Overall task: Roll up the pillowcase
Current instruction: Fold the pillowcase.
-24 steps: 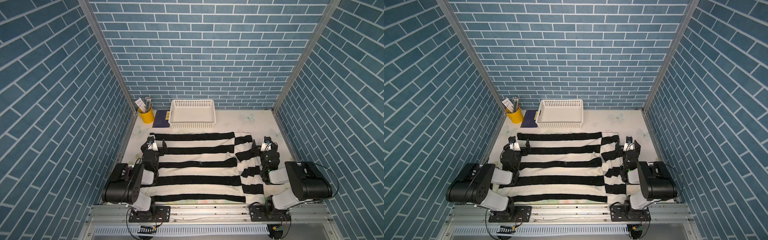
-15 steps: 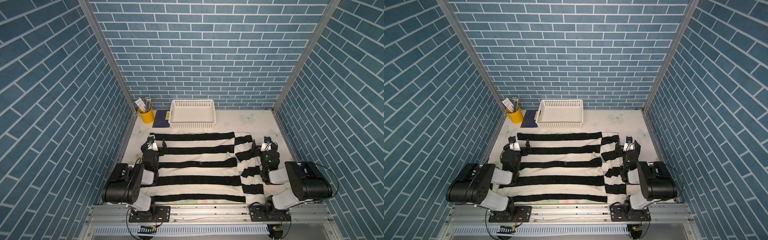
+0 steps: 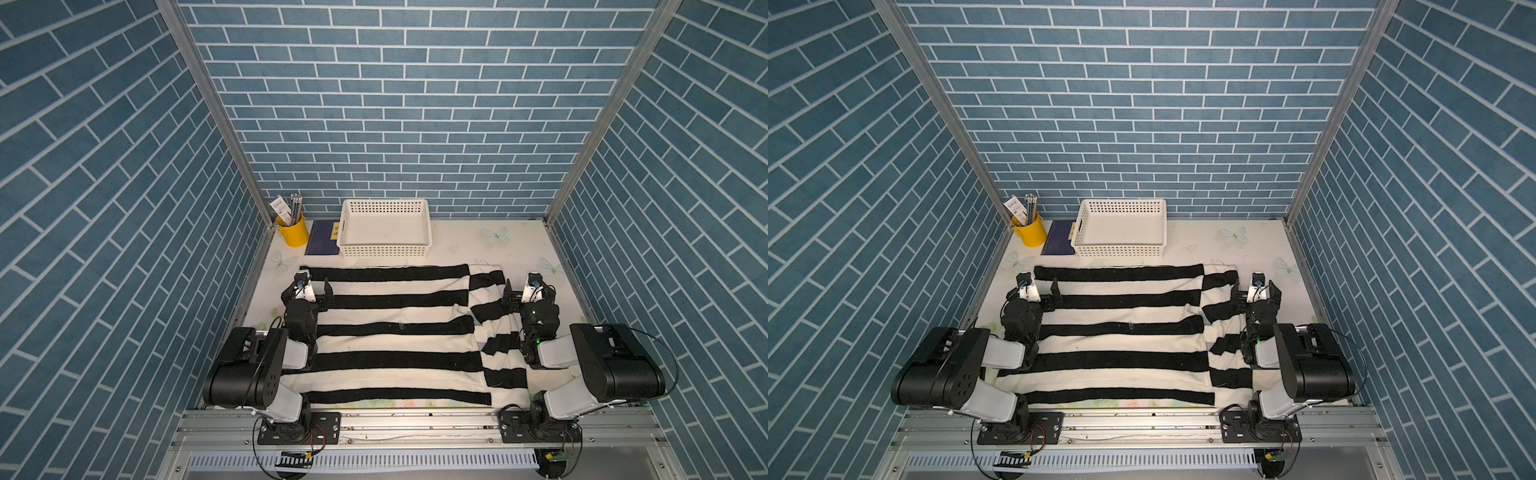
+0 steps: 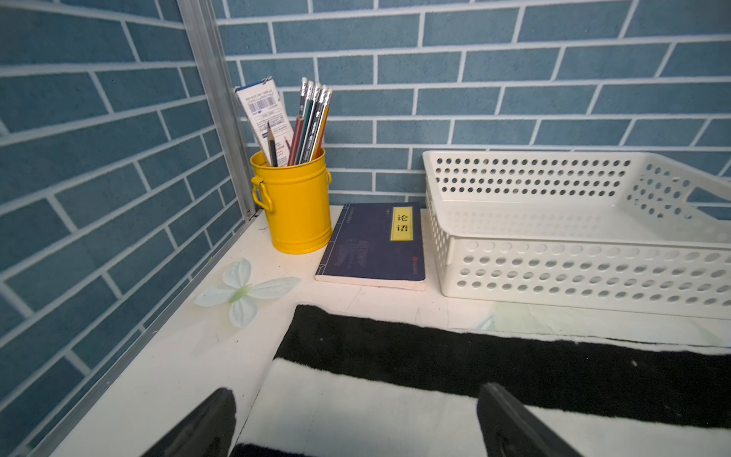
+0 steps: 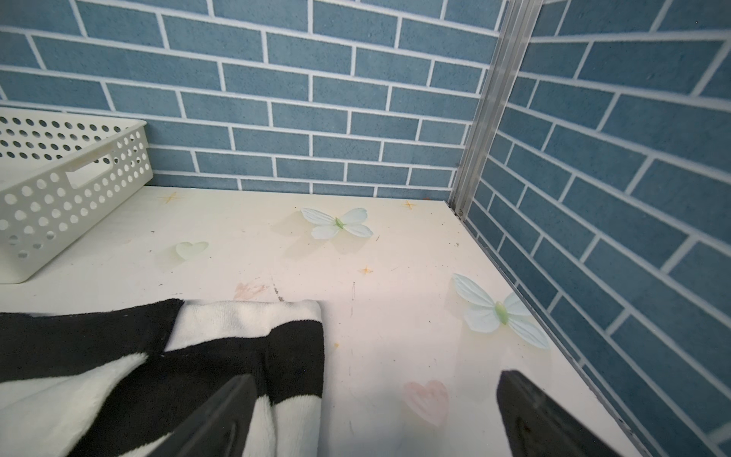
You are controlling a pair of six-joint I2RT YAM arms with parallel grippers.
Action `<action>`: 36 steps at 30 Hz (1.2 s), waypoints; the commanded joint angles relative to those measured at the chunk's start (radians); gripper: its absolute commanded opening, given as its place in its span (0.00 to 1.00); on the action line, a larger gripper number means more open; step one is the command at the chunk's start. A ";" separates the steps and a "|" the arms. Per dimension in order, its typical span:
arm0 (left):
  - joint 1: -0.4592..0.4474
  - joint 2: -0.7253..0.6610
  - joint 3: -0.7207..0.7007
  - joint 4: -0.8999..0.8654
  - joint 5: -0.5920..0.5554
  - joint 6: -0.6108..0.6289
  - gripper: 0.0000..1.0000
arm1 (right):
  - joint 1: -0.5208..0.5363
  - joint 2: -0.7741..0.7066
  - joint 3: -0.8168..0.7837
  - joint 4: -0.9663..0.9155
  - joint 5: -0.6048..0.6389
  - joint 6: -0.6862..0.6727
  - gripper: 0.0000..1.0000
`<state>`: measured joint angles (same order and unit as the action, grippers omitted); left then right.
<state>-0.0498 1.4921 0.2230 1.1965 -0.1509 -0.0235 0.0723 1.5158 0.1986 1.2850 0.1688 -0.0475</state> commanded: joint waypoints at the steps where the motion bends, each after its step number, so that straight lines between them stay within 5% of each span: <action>1: 0.008 -0.106 0.132 -0.249 -0.110 -0.043 1.00 | 0.006 -0.126 0.043 -0.146 0.085 0.049 1.00; 5: 0.008 -0.184 0.418 -0.754 -0.212 -0.148 1.00 | 0.004 -0.290 0.172 -0.505 0.210 0.235 1.00; 8: 0.007 -0.199 0.576 -1.007 -0.244 -0.271 1.00 | -0.012 -0.370 0.255 -0.750 0.272 0.552 1.00; 11: 0.011 -0.191 0.685 -1.177 -0.219 -0.339 1.00 | -0.034 -0.380 0.299 -0.770 0.133 0.567 1.00; 20: 0.079 -0.058 0.795 -1.385 -0.080 -0.392 1.00 | -0.029 -0.197 0.557 -1.010 -0.074 0.525 1.00; 26: 0.169 0.113 0.861 -1.415 0.062 -0.389 1.00 | -0.009 -0.053 0.659 -1.137 -0.121 0.499 1.00; 36: 0.196 0.417 1.057 -1.421 0.139 -0.336 0.89 | 0.019 0.103 0.776 -1.241 -0.132 0.491 1.00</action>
<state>0.1345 1.8595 1.2488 -0.2066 -0.0597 -0.3813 0.0864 1.6005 0.9314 0.0986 0.0441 0.4484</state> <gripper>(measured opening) 0.899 0.999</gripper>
